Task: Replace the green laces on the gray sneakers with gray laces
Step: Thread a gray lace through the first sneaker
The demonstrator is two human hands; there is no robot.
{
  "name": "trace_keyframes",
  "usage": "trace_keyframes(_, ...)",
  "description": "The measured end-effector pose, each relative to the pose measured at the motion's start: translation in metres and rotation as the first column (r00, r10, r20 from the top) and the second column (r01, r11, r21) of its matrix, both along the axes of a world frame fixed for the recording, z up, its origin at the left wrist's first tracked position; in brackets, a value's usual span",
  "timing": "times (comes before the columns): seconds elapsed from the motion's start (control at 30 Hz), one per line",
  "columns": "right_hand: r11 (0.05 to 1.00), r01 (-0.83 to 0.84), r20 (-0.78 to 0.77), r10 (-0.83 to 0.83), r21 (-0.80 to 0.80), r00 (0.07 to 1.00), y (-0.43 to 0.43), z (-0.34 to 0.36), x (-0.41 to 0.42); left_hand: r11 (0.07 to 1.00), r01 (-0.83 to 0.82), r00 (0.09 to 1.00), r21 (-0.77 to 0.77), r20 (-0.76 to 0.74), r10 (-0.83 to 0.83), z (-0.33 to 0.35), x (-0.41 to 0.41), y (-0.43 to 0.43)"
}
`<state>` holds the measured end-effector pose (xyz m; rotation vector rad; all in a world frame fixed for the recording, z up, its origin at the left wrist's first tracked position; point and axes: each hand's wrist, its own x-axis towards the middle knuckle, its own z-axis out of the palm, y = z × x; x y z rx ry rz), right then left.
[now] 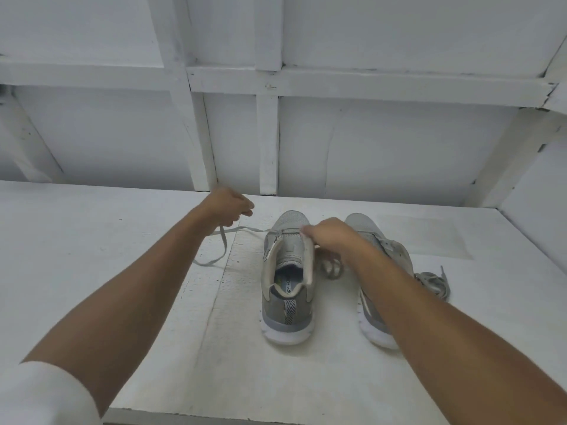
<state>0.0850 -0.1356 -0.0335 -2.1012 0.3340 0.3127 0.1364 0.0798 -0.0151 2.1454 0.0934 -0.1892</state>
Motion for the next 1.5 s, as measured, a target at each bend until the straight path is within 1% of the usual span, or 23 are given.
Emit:
trace_keyframes(0.03, 1.000, -0.011, 0.018, 0.011, 0.015, 1.000, -0.002, 0.005, 0.005, 0.999, 0.032, 0.999, 0.006, -0.009, -0.032, -0.005, -0.003, -0.009)
trace_keyframes(0.07, 0.999, -0.032, 0.055, 0.033, -0.020, 0.998, -0.004, 0.008, 0.011, 0.998, 0.056, 0.998, 0.007, -0.020, -0.056, -0.010, -0.006, -0.017)
trace_keyframes(0.1, 0.993, -0.061, 0.097, 0.071, -0.099, 0.993, -0.007, 0.011, 0.018, 0.997, 0.072, 0.997, 0.006, -0.028, -0.072, -0.015, -0.008, -0.024)
trace_keyframes(0.17, 0.951, -0.101, 0.150, 0.150, -0.294, 0.977, -0.012, 0.014, 0.026, 0.996, 0.088, 0.996, 0.026, -0.033, -0.087, -0.022, -0.009, -0.037)
trace_keyframes(0.23, 0.895, -0.155, 0.141, 0.232, -0.418, 0.962, -0.013, 0.012, 0.030, 0.992, 0.103, 0.995, 0.074, -0.020, -0.102, -0.025, -0.009, -0.047)
trace_keyframes(0.3, 0.842, -0.219, 0.108, 0.309, -0.493, 0.945, -0.011, 0.002, 0.033, 0.985, 0.113, 0.993, 0.134, 0.007, -0.115, -0.027, -0.008, -0.056)
trace_keyframes(0.37, 0.813, -0.246, 0.100, 0.347, -0.527, 0.933, -0.007, -0.010, 0.035, 0.976, 0.107, 0.993, 0.191, 0.037, -0.116, -0.030, -0.007, -0.063)
trace_keyframes(0.47, 0.812, -0.195, 0.153, 0.328, -0.551, 0.932, -0.004, -0.019, 0.037, 0.959, 0.111, 0.989, 0.262, 0.065, -0.132, -0.036, -0.005, -0.067)
trace_keyframes(0.57, 0.810, -0.184, 0.173, 0.330, -0.558, 0.928, -0.006, -0.020, 0.040, 0.949, 0.115, 0.988, 0.293, 0.063, -0.139, -0.040, -0.003, -0.068)
trace_keyframes(0.7, 0.774, -0.219, 0.147, 0.372, -0.594, 0.917, -0.009, -0.017, 0.035, 0.944, 0.118, 0.988, 0.309, 0.062, -0.144, -0.041, -0.004, -0.070)
trace_keyframes(0.83, 0.768, -0.257, 0.118, 0.394, -0.587, 0.911, -0.012, -0.009, 0.031, 0.942, 0.119, 0.989, 0.313, 0.052, -0.142, -0.040, -0.002, -0.070)
trace_keyframes(0.93, 0.763, -0.255, 0.114, 0.394, -0.594, 0.912, -0.011, -0.004, 0.031, 0.954, 0.129, 0.988, 0.271, 0.050, -0.148, -0.032, 0.001, -0.066)
trace_keyframes(1.03, 0.829, -0.183, 0.181, 0.320, -0.528, 0.930, -0.009, 0.003, 0.032, 0.979, 0.112, 0.991, 0.173, 0.058, -0.123, -0.015, 0.007, -0.056)
trace_keyframes(1.07, 0.846, -0.174, 0.174, 0.296, -0.504, 0.939, -0.008, 0.006, 0.033, 0.986, 0.098, 0.992, 0.139, 0.061, -0.107, -0.009, 0.009, -0.052)
trace_keyframes(1.1, 0.862, -0.186, 0.139, 0.282, -0.472, 0.949, -0.006, 0.007, 0.034, 0.990, 0.083, 0.993, 0.113, 0.068, -0.091, -0.004, 0.010, -0.049)
trace_keyframes(1.17, 0.906, -0.231, 0.025, 0.256, -0.354, 0.966, -0.003, 0.008, 0.034, 0.995, 0.064, 0.993, 0.077, 0.093, -0.071, 0.003, 0.013, -0.043)
trace_keyframes(1.23, 0.938, -0.233, -0.053, 0.227, -0.256, 0.972, 0.001, 0.009, 0.030, 0.995, 0.075, 0.991, 0.065, 0.107, -0.081, 0.007, 0.014, -0.042)
trace_keyframes(1.3, 0.956, -0.205, -0.066, 0.195, -0.211, 0.979, 0.002, 0.007, 0.028, 0.990, 0.117, 0.987, 0.079, 0.104, -0.125, 0.007, 0.012, -0.045)
trace_keyframes(1.37, 0.978, -0.145, -0.045, 0.139, -0.147, 0.989, 0.002, 0.003, 0.026, 0.980, 0.163, 0.981, 0.114, 0.086, -0.174, 0.001, 0.009, -0.051)
trace_keyframes(1.5, 0.996, -0.035, -0.002, 0.035, -0.084, 0.999, 0.003, -0.008, 0.025, 0.933, 0.173, 0.973, 0.315, 0.091, -0.211, -0.025, 0.007, -0.055)
